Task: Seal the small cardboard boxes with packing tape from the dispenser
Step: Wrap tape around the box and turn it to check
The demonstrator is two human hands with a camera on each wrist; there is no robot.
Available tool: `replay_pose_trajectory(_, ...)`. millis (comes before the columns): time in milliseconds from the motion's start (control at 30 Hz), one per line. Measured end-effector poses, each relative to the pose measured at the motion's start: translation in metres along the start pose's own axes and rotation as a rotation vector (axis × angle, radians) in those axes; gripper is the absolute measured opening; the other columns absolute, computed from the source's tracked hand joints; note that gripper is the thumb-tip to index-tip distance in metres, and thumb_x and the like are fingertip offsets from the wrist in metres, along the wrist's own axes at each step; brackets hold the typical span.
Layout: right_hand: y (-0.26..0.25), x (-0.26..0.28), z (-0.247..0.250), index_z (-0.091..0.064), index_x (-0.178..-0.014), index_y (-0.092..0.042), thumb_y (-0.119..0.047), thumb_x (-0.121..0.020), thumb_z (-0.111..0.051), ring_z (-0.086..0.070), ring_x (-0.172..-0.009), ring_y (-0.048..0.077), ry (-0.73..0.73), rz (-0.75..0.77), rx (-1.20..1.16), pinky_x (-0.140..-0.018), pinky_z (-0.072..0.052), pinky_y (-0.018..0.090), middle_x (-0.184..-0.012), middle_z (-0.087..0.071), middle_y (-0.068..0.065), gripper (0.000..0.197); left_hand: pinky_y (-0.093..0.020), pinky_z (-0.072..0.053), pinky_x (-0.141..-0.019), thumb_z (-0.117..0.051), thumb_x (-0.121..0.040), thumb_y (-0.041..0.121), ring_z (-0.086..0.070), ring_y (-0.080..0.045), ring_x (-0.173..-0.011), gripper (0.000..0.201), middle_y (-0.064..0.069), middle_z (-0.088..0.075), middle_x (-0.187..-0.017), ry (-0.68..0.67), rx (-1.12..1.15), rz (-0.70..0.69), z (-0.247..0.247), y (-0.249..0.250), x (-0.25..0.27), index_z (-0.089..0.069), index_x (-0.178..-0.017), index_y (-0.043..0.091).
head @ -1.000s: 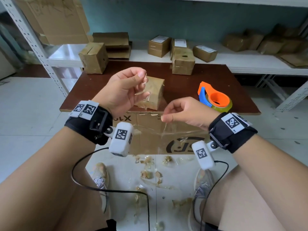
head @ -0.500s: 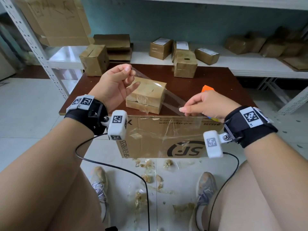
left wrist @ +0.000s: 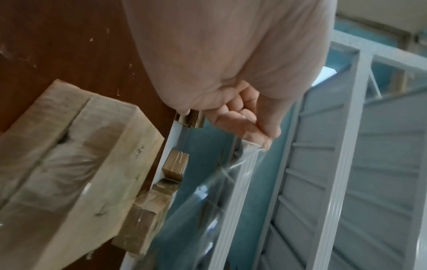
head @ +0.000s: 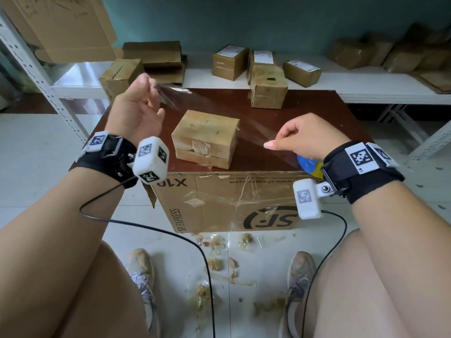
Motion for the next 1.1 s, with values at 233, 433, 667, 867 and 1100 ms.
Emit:
replay_pose_trajectory(233,0.021,-0.004,0.005,-0.082,-0.083,-0.015,-0.045,-0.083,-0.087,-0.064,-0.074,0.007,0.003,-0.010,-0.349,-0.080,-0.052,0.026,-0.079,-0.078,-0.002,0.030,-0.062,-0.020,-0.128,-0.074,-0.096,0.032,-0.068,-0.004,-0.090,0.041,0.015,-0.073,-0.089,0.178,0.109,0.046,0.032,0.003,-0.006,-0.061,-0.132,0.015)
replay_pose_trajectory(433,0.034,-0.004,0.005,-0.077,-0.093,-0.003,-0.028,-0.087,-0.086,-0.054,-0.059,0.007,0.057,-0.125,-0.618,-0.061,-0.041,0.022,-0.064,-0.066,-0.005,0.028,-0.079,-0.026,-0.116,-0.069,-0.102,0.026,-0.060,-0.003,-0.063,0.015,0.015,-0.064,-0.079,0.223,0.174,0.132,0.034,-0.015,-0.008,-0.061,-0.111,0.017)
replay_pose_trajectory(667,0.037,0.000,0.007,-0.074,-0.092,-0.015,-0.030,-0.093,-0.081,-0.052,-0.066,0.010,0.112,-0.190,-0.746,-0.067,-0.045,0.025,-0.073,-0.059,-0.005,0.017,-0.081,-0.028,-0.115,-0.067,-0.103,0.022,-0.055,-0.007,-0.061,0.010,0.014,-0.064,-0.079,0.283,0.102,0.249,0.045,-0.018,-0.001,-0.062,-0.110,0.017)
replay_pose_trajectory(867,0.035,-0.004,0.000,-0.072,-0.093,-0.020,-0.035,-0.093,-0.080,-0.063,-0.080,0.013,0.151,-0.226,-0.806,-0.071,-0.050,0.026,-0.098,-0.070,0.003,0.017,-0.080,-0.030,-0.115,-0.064,-0.104,0.021,-0.057,-0.006,-0.063,0.021,0.012,-0.067,-0.084,0.270,0.007,0.289,0.054,-0.017,0.013,-0.056,-0.123,0.017)
replay_pose_trajectory(1100,0.005,-0.017,-0.027,-0.066,-0.102,-0.025,-0.041,-0.098,-0.071,-0.063,-0.125,0.026,-0.086,-0.288,-1.313,-0.110,-0.045,0.059,-0.127,-0.073,0.004,0.017,-0.052,-0.026,-0.127,-0.057,-0.109,0.022,-0.058,-0.002,-0.061,0.011,0.010,-0.073,-0.079,0.278,-0.012,0.183,0.048,-0.020,0.013,-0.057,-0.117,0.014)
Point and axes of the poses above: each hand's wrist, its own x-axis away from the middle knuckle, its own z-axis out of the back of the hand, y = z × x, the point moved 2 cm from there along -x, towards the middle knuckle
